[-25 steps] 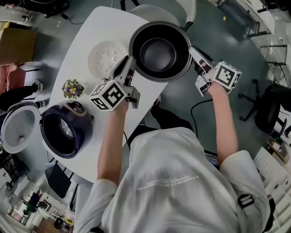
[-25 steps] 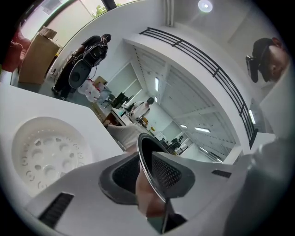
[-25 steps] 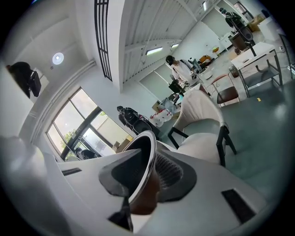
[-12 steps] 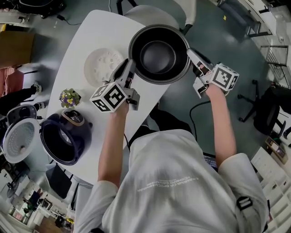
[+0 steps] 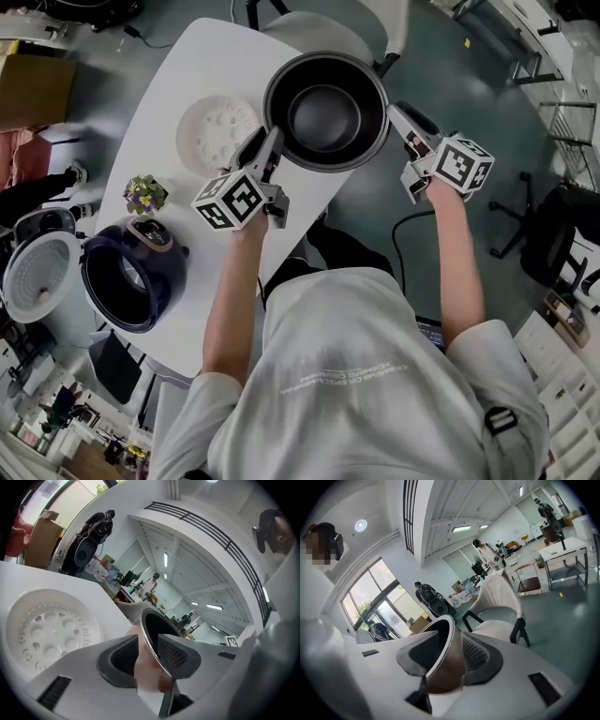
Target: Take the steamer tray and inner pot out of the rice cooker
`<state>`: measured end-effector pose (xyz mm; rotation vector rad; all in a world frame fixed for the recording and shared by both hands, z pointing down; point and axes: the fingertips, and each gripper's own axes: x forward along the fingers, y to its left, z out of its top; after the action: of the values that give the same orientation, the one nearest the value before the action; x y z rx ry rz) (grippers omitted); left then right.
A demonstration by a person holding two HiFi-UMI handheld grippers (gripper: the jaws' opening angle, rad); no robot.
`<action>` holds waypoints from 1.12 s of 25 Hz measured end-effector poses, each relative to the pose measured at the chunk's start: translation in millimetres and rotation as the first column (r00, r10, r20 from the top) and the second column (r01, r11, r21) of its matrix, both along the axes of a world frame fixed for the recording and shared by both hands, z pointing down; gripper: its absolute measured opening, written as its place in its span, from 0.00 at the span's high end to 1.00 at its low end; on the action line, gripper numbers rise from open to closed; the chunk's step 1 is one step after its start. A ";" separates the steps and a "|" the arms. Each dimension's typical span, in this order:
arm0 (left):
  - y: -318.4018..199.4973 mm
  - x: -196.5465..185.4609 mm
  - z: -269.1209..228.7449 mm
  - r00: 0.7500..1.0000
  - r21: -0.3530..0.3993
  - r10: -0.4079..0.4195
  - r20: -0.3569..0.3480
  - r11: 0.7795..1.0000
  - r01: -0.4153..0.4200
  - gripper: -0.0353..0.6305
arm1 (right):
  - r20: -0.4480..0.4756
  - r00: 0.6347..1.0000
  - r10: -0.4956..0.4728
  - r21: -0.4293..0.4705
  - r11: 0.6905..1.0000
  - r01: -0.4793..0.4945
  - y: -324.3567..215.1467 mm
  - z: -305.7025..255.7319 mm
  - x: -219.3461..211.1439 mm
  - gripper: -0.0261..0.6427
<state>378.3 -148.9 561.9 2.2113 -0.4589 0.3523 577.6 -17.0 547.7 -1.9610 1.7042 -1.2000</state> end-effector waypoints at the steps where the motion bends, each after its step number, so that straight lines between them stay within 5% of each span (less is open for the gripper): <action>1: 1.1 -3.1 0.5 1.000 0.010 0.001 0.006 1.000 -0.001 0.72 | -0.025 1.000 0.015 -0.010 1.000 -0.015 4.3 -0.3 5.0 0.72; 10: 1.4 -74.1 -19.1 0.995 0.050 -0.095 -0.043 0.994 0.097 0.70 | -0.158 0.978 0.134 0.048 0.991 -0.128 33.0 -48.2 11.5 0.72; 16: 7.6 -142.5 -51.9 0.988 0.145 -0.142 -0.055 0.978 0.149 0.73 | -0.341 0.940 -0.008 0.037 0.999 0.022 19.6 -88.5 -47.4 0.74; 20: 22.3 -189.2 -84.0 0.993 0.235 -0.079 -0.087 0.967 0.098 0.77 | -0.424 0.903 -0.074 0.075 0.990 0.116 6.1 -120.0 -106.8 0.76; 23: 33.5 -225.3 -111.1 0.996 0.348 -0.061 -0.063 0.934 0.079 0.78 | -0.469 0.872 -0.140 0.100 0.973 0.210 -5.4 -143.7 -154.3 0.79; 28: 35.7 -302.5 -156.1 0.991 0.532 -0.132 0.002 0.840 0.111 0.79 | -0.527 0.813 -0.248 0.125 0.923 0.363 -41.0 -176.7 -239.9 0.83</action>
<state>75.8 -113.2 405.8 2.6970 -0.7935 0.2139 337.7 -58.1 371.0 -2.0243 2.3744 -0.5500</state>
